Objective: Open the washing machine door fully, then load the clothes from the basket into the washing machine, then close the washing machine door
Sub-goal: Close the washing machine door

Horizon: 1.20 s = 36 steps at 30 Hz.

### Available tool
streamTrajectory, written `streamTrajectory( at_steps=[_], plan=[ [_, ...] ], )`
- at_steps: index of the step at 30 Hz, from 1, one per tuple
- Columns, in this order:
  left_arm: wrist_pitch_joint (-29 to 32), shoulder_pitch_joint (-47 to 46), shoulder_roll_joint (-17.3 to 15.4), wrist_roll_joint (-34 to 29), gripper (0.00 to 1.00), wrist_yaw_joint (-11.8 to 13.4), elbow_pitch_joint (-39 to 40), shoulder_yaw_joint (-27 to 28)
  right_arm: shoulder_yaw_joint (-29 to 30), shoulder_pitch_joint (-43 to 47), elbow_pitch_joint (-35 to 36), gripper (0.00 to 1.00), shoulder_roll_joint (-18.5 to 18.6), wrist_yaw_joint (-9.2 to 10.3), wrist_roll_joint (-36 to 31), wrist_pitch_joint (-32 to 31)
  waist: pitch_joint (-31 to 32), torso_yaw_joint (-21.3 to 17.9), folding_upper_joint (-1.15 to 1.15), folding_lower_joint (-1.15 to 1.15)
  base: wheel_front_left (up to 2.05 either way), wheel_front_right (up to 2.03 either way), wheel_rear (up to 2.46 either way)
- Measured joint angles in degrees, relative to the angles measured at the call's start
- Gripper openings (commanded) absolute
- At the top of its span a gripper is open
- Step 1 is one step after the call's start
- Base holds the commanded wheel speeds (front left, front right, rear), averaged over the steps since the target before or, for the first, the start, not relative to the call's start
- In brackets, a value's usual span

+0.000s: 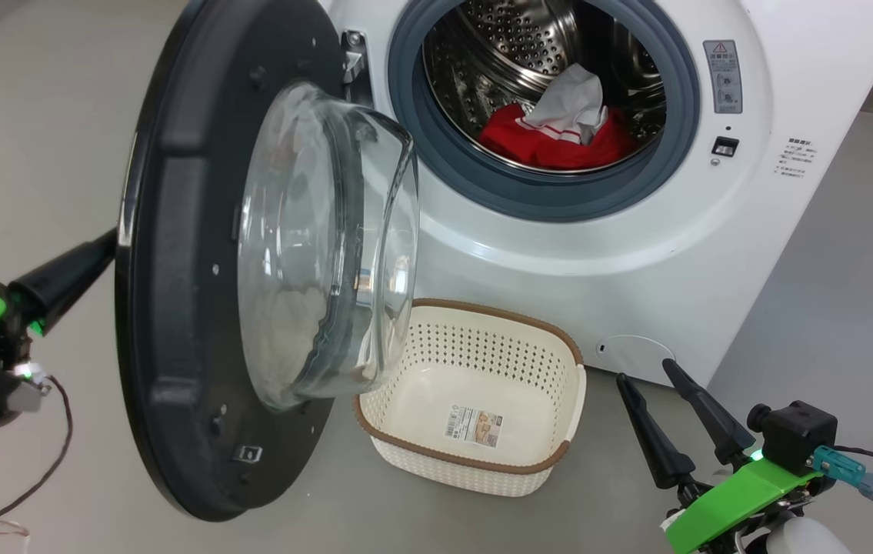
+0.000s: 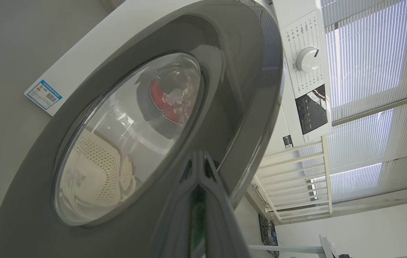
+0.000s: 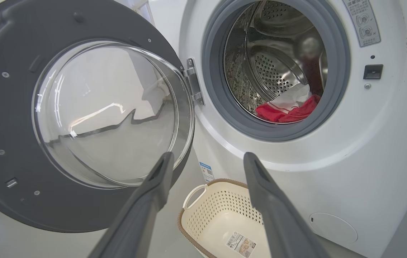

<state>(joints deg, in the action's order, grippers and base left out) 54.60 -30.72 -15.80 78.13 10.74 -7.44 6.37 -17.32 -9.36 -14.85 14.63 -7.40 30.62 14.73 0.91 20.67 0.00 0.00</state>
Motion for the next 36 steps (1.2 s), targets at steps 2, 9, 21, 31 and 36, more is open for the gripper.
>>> streamTrajectory(
  at_steps=[2,9,21,31,36],
  plan=[
    [-0.63,0.09,-0.42,-0.79,0.00,-0.58,0.03,0.05,0.07,0.03,0.00,1.00,0.00,0.00,0.00,0.00,0.10,0.14,0.00,0.00,0.00,0.00,0.00],
    [-5.46,2.69,-2.70,-5.92,0.44,-6.03,0.51,0.00,0.15,0.04,0.01,1.00,-0.10,0.00,0.00,0.00,0.28,0.65,0.00,0.00,0.00,0.00,0.00],
    [-15.15,8.99,-4.46,-12.87,1.00,-12.79,1.78,1.44,-0.01,0.71,0.00,1.00,-0.31,0.00,0.00,0.00,1.19,1.64,0.00,0.00,0.00,0.00,0.00],
    [-28.08,18.98,-5.23,-23.64,1.00,-15.66,8.00,1.87,0.63,1.32,0.29,1.00,-0.24,0.00,0.00,0.00,1.76,2.79,0.00,0.00,0.00,0.00,0.00],
    [-35.42,23.98,-4.37,-28.58,1.00,-16.41,8.89,1.96,1.14,1.32,0.46,1.00,-0.23,0.00,0.00,0.00,1.69,3.65,0.00,0.00,0.00,0.00,0.00]
  ],
)
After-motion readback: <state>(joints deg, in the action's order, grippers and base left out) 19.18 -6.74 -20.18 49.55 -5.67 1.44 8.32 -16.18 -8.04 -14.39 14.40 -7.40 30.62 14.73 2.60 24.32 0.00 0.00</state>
